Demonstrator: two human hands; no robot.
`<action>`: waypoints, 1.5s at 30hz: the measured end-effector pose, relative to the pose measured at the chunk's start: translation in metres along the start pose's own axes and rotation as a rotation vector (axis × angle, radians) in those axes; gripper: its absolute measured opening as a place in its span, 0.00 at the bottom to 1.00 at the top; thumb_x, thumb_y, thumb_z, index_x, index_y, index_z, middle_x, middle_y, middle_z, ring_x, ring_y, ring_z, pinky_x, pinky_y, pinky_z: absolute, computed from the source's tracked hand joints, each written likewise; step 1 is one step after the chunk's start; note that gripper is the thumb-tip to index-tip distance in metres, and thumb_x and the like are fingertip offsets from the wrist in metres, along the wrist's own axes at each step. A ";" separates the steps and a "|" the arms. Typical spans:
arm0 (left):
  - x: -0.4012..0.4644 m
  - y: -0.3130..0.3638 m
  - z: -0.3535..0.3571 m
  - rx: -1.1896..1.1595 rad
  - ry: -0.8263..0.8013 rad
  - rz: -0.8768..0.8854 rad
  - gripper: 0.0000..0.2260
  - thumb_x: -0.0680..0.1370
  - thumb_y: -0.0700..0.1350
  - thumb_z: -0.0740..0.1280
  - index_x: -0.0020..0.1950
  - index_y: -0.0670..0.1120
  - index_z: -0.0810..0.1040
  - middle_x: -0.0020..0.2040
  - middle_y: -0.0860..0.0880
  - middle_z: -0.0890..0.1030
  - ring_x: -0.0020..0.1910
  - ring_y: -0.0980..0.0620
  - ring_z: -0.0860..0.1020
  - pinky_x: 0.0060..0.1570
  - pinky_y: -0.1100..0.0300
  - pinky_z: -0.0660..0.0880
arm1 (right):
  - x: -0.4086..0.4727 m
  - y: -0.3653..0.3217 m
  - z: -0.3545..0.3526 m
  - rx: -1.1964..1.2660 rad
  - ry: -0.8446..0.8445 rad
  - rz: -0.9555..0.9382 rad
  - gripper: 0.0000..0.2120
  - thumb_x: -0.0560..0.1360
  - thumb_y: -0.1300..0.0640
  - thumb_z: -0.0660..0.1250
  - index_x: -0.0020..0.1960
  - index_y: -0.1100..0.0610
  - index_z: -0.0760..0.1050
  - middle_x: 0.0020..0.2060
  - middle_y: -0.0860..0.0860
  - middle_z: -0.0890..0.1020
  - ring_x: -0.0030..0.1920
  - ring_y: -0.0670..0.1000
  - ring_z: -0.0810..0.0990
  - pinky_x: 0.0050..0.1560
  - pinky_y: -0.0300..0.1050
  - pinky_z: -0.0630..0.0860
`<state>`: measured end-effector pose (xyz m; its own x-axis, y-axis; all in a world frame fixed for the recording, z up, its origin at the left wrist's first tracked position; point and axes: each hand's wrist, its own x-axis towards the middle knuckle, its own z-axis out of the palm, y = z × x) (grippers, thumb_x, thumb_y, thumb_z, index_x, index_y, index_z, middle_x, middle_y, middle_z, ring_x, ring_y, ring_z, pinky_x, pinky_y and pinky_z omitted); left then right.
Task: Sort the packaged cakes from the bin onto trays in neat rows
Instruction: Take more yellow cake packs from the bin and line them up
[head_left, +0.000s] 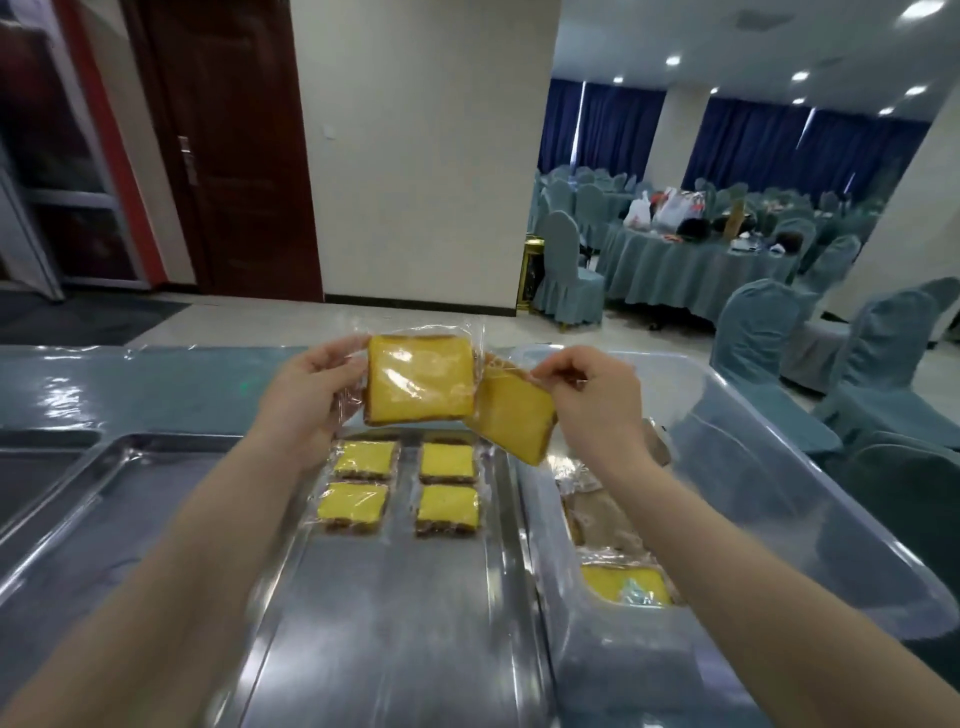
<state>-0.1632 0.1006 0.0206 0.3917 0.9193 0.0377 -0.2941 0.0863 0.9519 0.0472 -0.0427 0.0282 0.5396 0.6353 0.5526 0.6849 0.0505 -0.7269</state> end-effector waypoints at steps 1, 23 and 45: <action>-0.002 0.000 -0.008 0.009 0.003 -0.017 0.10 0.77 0.37 0.63 0.50 0.49 0.81 0.40 0.51 0.82 0.35 0.55 0.78 0.40 0.59 0.74 | -0.005 -0.004 0.008 0.015 -0.018 0.017 0.18 0.72 0.67 0.68 0.35 0.44 0.77 0.36 0.40 0.81 0.41 0.39 0.78 0.42 0.31 0.71; 0.025 -0.118 -0.134 0.120 0.038 -0.278 0.10 0.79 0.34 0.59 0.52 0.45 0.77 0.40 0.49 0.80 0.31 0.56 0.79 0.29 0.60 0.75 | -0.076 0.047 0.149 -0.155 -0.196 0.330 0.19 0.71 0.70 0.63 0.32 0.47 0.75 0.34 0.41 0.80 0.42 0.46 0.79 0.45 0.41 0.74; 0.142 -0.232 -0.164 0.629 0.138 -0.363 0.18 0.74 0.41 0.70 0.63 0.43 0.72 0.53 0.48 0.76 0.48 0.50 0.75 0.46 0.57 0.72 | -0.023 0.204 0.248 -0.520 -0.499 0.715 0.32 0.69 0.48 0.67 0.71 0.51 0.64 0.70 0.54 0.68 0.69 0.59 0.65 0.66 0.55 0.67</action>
<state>-0.1823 0.2744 -0.2446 0.2439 0.9184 -0.3116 0.4046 0.1957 0.8933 0.0534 0.1440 -0.2335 0.7217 0.6405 -0.2623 0.4740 -0.7336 -0.4871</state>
